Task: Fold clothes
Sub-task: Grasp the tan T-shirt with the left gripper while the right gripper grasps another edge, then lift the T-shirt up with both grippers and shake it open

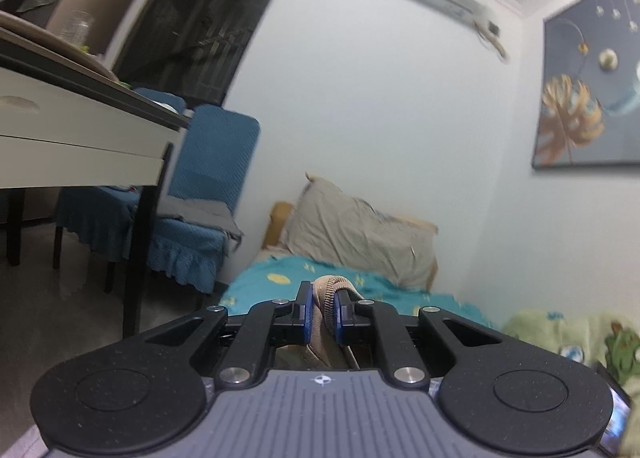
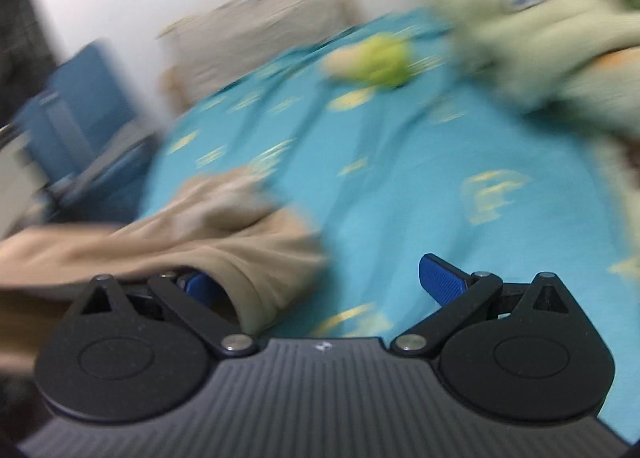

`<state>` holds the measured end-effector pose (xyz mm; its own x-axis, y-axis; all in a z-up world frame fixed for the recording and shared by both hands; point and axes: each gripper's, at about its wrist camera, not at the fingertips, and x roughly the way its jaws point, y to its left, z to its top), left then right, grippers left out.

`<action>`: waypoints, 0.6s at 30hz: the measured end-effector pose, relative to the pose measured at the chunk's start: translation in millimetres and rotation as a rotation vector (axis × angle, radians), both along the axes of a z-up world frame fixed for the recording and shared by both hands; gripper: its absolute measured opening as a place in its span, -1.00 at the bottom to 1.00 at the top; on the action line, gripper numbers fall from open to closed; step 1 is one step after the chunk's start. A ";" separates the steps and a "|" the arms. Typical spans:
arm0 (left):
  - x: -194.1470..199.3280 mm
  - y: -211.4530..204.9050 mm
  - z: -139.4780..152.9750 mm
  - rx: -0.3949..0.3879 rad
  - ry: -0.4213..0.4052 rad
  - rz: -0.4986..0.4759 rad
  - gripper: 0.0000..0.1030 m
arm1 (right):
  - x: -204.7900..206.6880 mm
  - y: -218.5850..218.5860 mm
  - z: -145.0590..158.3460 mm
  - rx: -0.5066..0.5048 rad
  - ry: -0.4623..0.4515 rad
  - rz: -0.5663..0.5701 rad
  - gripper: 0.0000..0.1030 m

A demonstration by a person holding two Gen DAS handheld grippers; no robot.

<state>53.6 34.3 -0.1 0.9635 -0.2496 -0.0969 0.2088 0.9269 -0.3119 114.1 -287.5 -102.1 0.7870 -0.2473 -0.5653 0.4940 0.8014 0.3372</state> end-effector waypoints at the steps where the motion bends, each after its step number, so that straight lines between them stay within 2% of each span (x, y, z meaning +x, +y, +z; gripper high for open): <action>1: -0.4 1.4 1.8 -0.013 -0.002 -0.001 -0.79 | -4.2 -5.5 1.1 0.006 -0.017 -0.023 1.00; 3: -0.4 -2.1 2.0 0.002 0.008 0.000 -0.79 | -8.2 -14.8 1.6 0.034 -0.045 -0.048 0.99; 5: -1.1 -6.8 1.5 0.034 0.014 0.011 -0.79 | -1.8 -19.8 -2.3 0.102 -0.058 -0.024 0.94; 7: 1.6 -8.4 -0.3 0.054 0.034 0.018 -0.79 | 5.7 -20.3 -5.0 0.158 -0.064 0.025 0.54; 9: 8.1 -10.3 -6.2 0.066 0.086 0.010 -0.78 | 10.9 -16.1 -7.0 0.178 -0.058 0.074 -0.17; 10: 11.6 -11.2 -10.0 0.073 0.115 0.008 -0.78 | 11.3 -11.4 -6.7 0.172 -0.055 0.090 -0.37; 11: 15.5 -12.7 -14.1 0.089 0.147 0.007 -0.76 | 10.8 -6.8 -4.8 0.161 -0.055 0.105 -0.68; 14: 27.2 -17.0 -28.0 0.139 0.247 0.010 -0.73 | 7.7 -0.5 4.2 0.103 -0.082 0.131 -0.80; 18: 39.7 -19.7 -49.1 0.193 0.358 0.015 -0.66 | 0.9 3.8 13.7 0.050 -0.126 0.143 -0.82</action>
<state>93.3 14.6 -49.2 0.8636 -0.1798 -0.4710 0.1041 0.9777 -0.1823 115.1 -283.7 -88.4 0.8772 -0.1018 -0.4691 0.3279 0.8409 0.4306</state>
